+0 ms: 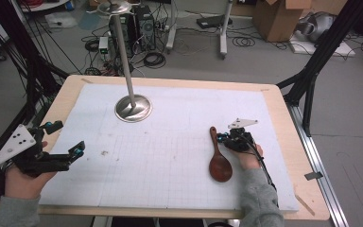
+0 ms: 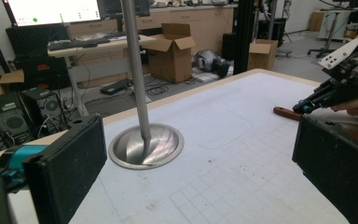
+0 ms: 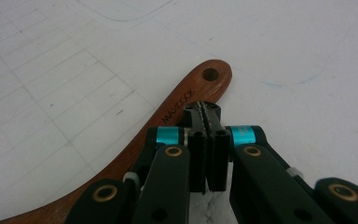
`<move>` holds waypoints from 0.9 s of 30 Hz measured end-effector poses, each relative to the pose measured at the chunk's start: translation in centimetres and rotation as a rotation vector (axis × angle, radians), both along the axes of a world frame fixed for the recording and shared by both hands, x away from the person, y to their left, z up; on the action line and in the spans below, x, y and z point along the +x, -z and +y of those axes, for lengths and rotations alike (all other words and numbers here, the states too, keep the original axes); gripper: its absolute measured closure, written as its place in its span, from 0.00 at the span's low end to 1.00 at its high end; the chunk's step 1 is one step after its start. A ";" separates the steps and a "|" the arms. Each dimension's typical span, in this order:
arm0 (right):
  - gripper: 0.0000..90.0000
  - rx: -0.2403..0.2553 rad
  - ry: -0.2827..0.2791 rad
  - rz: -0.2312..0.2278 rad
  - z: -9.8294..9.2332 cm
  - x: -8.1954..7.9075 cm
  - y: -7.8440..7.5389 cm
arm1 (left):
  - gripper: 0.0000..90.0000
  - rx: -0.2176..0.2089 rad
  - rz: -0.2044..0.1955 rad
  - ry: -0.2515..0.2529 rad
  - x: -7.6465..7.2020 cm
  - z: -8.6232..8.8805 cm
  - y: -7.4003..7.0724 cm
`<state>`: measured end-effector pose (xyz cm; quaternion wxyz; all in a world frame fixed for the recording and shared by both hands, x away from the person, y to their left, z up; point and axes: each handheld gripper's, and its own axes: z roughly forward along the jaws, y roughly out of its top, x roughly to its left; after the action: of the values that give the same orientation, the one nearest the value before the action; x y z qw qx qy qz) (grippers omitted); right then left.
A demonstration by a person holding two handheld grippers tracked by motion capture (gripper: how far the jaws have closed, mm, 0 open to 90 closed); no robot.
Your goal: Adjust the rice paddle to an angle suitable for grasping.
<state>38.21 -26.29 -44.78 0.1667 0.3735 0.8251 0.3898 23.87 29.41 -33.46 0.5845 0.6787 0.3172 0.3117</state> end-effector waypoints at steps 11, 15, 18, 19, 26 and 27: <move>0.99 -0.002 -0.022 0.008 0.7 0.1 -0.1 | 0.04 0.005 0.007 -0.012 -0.2 0.3 0.1; 0.99 -0.011 -0.048 0.010 1.1 0.1 -0.2 | 0.04 0.003 0.005 -0.019 -0.3 0.4 0.1; 1.00 -0.011 -0.059 0.009 1.4 0.2 -0.2 | 0.04 0.006 0.006 -0.021 -0.4 0.5 0.1; 1.00 -0.011 -0.059 0.009 1.4 0.2 -0.2 | 0.04 0.006 0.006 -0.021 -0.4 0.5 0.1; 0.99 -0.029 -0.084 0.006 2.2 0.1 -0.3 | 0.04 0.006 0.006 -0.029 -0.4 0.7 0.1; 0.99 -0.029 -0.087 0.007 2.3 0.2 -0.3 | 0.04 0.006 0.006 -0.029 -0.5 0.7 0.1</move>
<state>38.37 -23.94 -44.47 0.1520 0.3361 0.8467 0.3835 23.41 30.08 -33.60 0.5768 0.6767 0.3278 0.3192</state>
